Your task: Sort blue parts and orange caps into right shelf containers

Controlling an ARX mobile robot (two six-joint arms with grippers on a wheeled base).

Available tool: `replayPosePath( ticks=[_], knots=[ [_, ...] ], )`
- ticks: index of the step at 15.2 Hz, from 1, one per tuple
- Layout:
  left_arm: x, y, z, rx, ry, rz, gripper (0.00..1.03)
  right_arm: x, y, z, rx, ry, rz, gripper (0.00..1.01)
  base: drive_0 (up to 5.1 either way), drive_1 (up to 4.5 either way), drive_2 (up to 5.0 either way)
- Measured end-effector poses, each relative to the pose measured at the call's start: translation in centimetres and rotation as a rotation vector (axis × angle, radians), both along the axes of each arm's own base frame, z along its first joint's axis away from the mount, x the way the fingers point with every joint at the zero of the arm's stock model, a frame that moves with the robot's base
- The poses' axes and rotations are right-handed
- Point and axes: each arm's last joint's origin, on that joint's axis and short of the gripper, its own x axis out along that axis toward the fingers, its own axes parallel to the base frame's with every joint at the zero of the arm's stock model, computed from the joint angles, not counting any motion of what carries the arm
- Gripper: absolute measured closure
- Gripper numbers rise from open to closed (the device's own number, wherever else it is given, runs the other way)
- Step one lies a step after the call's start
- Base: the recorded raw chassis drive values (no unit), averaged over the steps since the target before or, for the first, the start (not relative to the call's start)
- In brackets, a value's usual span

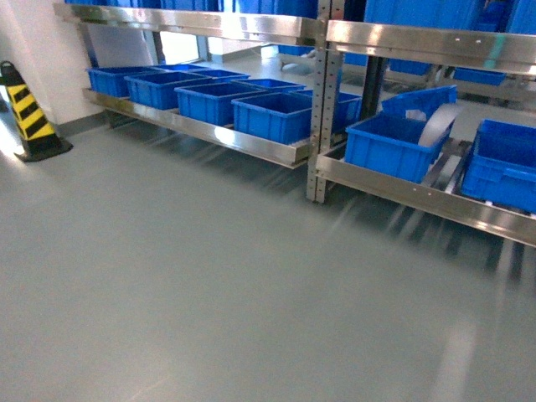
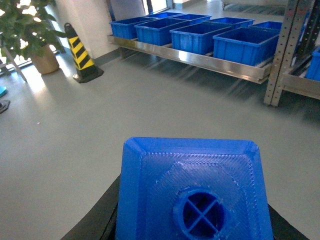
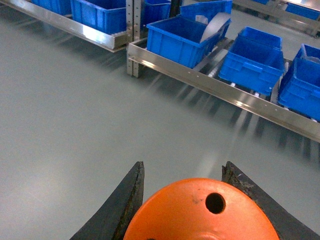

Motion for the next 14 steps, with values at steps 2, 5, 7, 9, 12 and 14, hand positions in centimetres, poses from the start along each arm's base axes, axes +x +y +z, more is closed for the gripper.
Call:
replayPosePath(
  ticks=[2,5,7,9,12,14],
  knots=[
    [0.00,0.00,0.00,0.000,0.000,0.000,0.59,0.00,0.00,0.00,0.000,0.000,0.000,0.60,-1.7,-1.67,-1.7],
    [0.00,0.00,0.00,0.000,0.000,0.000,0.59,0.00,0.00,0.00,0.000,0.000,0.000,0.60,-1.7,-1.65,-1.7],
    [0.00,0.00,0.00,0.000,0.000,0.000,0.59,0.00,0.00,0.00,0.000,0.000,0.000,0.60,-1.6,-1.64,-1.6],
    [0.00,0.00,0.00,0.000,0.000,0.000,0.59,0.00,0.00,0.00,0.000,0.000,0.000,0.60,-1.7,-1.67,-1.7],
    [0.00,0.00,0.00,0.000,0.000,0.000,0.59,0.00,0.00,0.00,0.000,0.000,0.000,0.60,-1.7,-1.70,-1.7],
    [0.00,0.00,0.00,0.000,0.000,0.000,0.59,0.00,0.00,0.00,0.000,0.000,0.000,0.60,-1.7,-1.70,-1.7]
  ],
)
